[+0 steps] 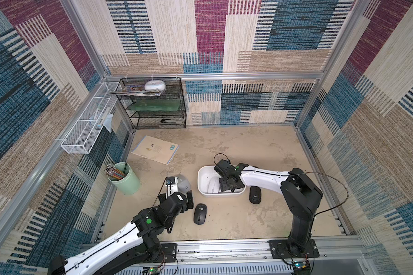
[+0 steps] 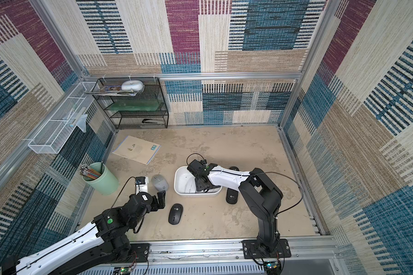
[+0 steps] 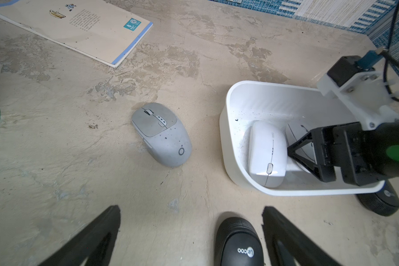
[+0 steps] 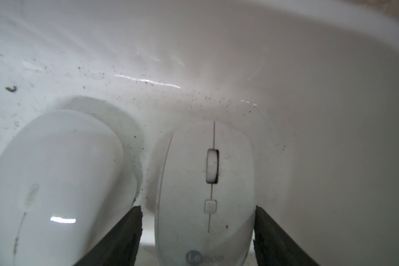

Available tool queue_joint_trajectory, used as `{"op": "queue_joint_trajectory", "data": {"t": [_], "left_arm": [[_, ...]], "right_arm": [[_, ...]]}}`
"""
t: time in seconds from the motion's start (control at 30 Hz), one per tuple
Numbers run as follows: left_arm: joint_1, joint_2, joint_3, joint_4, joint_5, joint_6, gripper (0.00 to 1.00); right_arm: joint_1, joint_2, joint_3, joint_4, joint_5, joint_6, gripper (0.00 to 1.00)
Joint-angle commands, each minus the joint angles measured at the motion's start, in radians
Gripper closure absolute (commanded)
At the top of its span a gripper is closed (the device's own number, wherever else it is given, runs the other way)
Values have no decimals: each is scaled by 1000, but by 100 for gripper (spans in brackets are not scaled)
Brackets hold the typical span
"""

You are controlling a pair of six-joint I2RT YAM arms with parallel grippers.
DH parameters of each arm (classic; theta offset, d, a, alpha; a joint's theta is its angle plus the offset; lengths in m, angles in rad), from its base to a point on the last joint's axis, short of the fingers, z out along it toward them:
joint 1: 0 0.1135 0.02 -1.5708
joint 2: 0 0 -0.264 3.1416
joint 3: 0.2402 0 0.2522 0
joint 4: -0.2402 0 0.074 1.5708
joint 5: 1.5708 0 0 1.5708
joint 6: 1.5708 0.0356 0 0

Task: Take out the mouse from the storage box
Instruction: Pick up the mouse from the storage box.

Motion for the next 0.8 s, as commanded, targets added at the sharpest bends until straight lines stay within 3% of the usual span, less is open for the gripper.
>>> {"op": "queue_joint_trajectory", "data": {"t": [0.0, 0.4, 0.5, 0.77], "left_arm": [[2, -7, -1, 11, -2, -3, 0], [1, 13, 3, 15, 23, 9, 0], [1, 16, 2, 12, 21, 14, 0], [1, 23, 1, 22, 24, 16, 0]], "right_arm": [[-1, 12, 9, 5, -1, 0, 24], [-12, 28, 8, 29, -5, -12, 38], [-12, -15, -14, 48, 8, -15, 44], [-6, -217, -54, 39, 42, -47, 46]]}}
